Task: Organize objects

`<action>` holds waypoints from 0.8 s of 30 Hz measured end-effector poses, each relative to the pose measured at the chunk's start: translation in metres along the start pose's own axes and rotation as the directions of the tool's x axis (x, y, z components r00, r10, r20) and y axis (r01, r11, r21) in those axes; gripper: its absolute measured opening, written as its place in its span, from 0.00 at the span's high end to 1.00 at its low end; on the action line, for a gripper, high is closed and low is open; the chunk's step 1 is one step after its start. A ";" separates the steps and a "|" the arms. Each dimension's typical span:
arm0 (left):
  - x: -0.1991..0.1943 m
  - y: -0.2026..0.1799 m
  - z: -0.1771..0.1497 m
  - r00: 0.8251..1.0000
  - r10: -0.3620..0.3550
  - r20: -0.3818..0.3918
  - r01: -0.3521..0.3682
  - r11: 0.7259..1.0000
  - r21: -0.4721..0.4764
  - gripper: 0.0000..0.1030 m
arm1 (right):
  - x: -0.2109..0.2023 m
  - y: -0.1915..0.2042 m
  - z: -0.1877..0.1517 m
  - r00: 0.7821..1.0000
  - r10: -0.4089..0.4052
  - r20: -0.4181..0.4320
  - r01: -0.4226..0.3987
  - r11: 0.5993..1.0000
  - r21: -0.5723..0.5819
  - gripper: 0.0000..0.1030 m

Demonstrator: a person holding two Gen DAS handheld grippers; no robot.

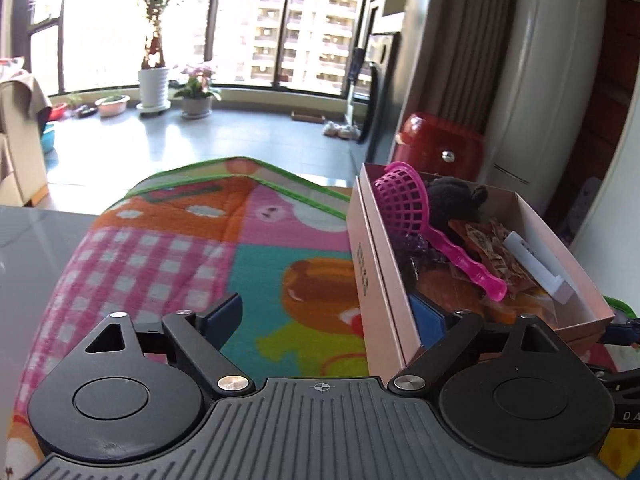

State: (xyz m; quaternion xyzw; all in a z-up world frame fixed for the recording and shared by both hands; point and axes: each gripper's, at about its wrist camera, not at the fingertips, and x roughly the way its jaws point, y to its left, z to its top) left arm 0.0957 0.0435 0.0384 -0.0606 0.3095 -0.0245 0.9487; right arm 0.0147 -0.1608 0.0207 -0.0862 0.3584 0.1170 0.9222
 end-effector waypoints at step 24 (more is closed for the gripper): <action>-0.086 -0.035 -0.095 0.999 -0.013 -0.042 0.018 0.994 0.104 0.04 | -0.023 0.041 -0.062 0.998 -0.048 -0.027 0.051 0.991 0.127 0.00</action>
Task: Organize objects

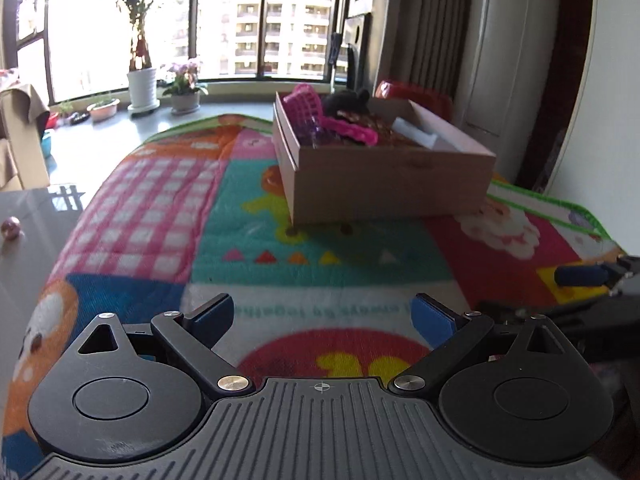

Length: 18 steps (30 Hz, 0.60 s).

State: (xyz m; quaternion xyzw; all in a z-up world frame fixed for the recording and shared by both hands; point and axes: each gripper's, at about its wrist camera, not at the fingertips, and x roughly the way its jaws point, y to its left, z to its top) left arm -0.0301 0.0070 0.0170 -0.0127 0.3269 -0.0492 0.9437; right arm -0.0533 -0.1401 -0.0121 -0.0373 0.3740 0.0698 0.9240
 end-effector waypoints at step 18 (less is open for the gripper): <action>0.014 -0.004 -0.007 0.990 0.138 -0.007 -0.138 0.990 -0.030 0.03 | 0.002 -0.006 -0.011 0.996 -0.012 0.086 0.007 0.999 0.051 0.00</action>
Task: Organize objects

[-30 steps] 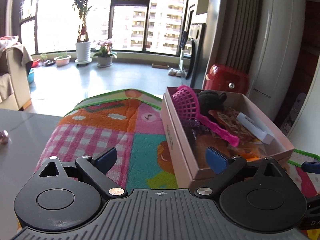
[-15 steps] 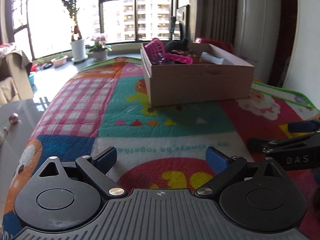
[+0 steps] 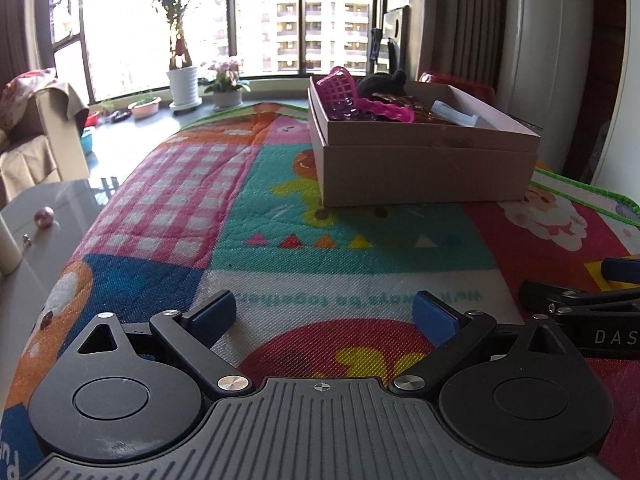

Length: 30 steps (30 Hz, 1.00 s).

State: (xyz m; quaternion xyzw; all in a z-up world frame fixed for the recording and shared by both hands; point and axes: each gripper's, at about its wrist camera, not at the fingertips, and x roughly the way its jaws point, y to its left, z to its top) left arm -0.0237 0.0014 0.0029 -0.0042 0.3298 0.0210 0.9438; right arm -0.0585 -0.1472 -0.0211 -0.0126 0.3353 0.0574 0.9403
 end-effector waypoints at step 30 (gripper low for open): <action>0.000 0.001 0.000 1.000 -0.002 -0.001 0.002 1.000 -0.002 0.03 | -0.001 0.001 0.000 1.000 -0.004 -0.001 0.004 1.000 -0.005 0.00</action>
